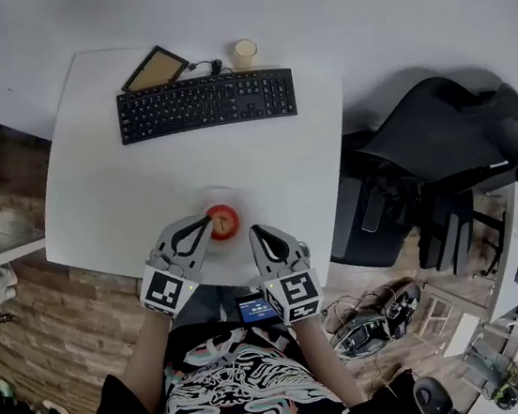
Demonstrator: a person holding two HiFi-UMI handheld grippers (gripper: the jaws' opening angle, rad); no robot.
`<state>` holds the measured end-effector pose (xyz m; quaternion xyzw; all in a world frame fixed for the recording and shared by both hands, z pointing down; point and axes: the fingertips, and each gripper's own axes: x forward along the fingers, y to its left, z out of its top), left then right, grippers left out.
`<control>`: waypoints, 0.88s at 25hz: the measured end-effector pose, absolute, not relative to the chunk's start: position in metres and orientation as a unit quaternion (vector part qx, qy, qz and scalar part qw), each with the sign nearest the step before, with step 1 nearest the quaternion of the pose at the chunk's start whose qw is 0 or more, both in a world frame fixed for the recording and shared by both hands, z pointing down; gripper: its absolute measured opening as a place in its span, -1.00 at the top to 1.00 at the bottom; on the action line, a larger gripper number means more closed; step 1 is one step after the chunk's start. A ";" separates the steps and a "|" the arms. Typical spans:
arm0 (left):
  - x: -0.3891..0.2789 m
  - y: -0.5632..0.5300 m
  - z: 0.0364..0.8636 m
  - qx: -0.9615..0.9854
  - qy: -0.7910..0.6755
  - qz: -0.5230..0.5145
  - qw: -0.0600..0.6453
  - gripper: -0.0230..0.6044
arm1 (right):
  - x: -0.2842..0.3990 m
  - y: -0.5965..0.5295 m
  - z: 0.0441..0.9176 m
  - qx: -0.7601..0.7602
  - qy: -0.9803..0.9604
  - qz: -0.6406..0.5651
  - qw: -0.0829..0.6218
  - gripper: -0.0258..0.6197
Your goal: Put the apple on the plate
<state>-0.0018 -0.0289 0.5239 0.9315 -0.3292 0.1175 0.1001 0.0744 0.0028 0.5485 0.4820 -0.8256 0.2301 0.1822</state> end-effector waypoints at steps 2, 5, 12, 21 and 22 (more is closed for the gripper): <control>-0.004 -0.029 0.524 0.930 -0.329 0.133 0.098 0.88 | 0.075 0.001 0.545 0.485 -0.826 0.226 0.179 0.83; -0.005 -0.031 0.516 0.930 -0.332 0.132 0.084 0.88 | 0.077 -0.005 0.534 0.493 -0.826 0.214 0.170 0.83; -0.010 -0.041 0.472 0.932 -0.351 0.079 0.050 0.88 | 0.085 -0.017 0.495 0.511 -0.830 0.178 0.136 0.83; -0.031 -0.055 0.411 0.919 -0.394 0.024 0.026 0.88 | 0.091 -0.021 0.452 0.528 -0.830 0.139 0.111 0.83; -0.034 -0.056 0.406 0.917 -0.397 0.021 0.024 0.88 | 0.091 -0.021 0.449 0.527 -0.831 0.137 0.110 0.83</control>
